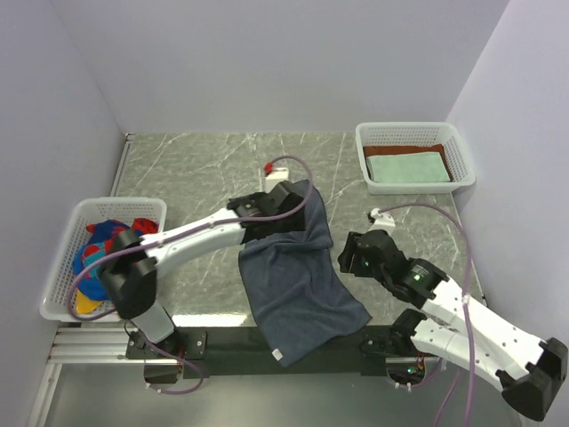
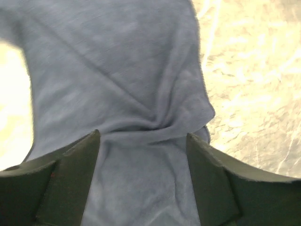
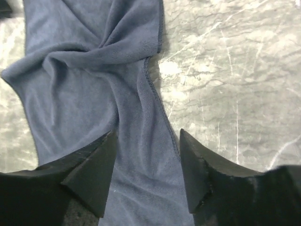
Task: Fold and stack the towels
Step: Flatten out the crumpled towel
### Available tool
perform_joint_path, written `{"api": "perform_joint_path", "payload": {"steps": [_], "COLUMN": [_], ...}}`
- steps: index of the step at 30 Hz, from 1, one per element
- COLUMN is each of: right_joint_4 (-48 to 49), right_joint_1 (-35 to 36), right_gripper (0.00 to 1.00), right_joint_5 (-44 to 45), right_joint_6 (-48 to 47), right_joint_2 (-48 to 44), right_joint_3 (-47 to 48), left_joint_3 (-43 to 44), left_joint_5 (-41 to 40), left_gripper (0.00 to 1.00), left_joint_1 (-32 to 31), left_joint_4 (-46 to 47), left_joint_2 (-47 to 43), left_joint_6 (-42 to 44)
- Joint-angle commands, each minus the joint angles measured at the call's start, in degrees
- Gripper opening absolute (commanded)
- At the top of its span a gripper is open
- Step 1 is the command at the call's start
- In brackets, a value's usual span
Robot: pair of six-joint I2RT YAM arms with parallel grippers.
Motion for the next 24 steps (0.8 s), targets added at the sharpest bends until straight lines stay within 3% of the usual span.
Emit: {"api": "perform_joint_path", "payload": {"steps": [1, 6, 9, 10, 16, 24], "right_joint_4": [6.1, 7.5, 9.9, 10.9, 14.0, 16.3], "right_joint_1": [-1.6, -2.0, -2.0, -1.9, -2.1, -4.0], "right_gripper": [0.58, 0.50, 0.42, 0.37, 0.30, 0.28], "right_joint_5": [-5.1, -10.5, -13.0, -13.5, -14.8, -15.2], "right_joint_6": [-5.5, -8.8, -9.6, -9.7, -10.5, -10.0], "right_joint_2": [3.4, 12.9, 17.4, 18.6, 26.7, 36.1], "right_joint_3": [0.5, 1.2, 0.8, 0.8, 1.9, 3.4], "left_joint_3": [-7.8, -20.7, -24.3, -24.6, -23.7, -22.4], "left_joint_5": [-3.5, 3.5, 4.4, 4.2, 1.7, -0.5], "left_gripper": [0.76, 0.66, 0.60, 0.59, 0.53, 0.52], "left_joint_1": [-0.5, -1.6, -1.7, -1.7, -1.0, 6.8], "left_joint_4": [-6.4, -2.3, 0.2, 0.4, -0.2, -0.9], "left_joint_2": [-4.1, -11.6, -12.2, -11.8, -5.0, 1.4], "left_joint_6": [-7.6, -12.3, -13.8, -13.9, -13.5, -8.8]}}
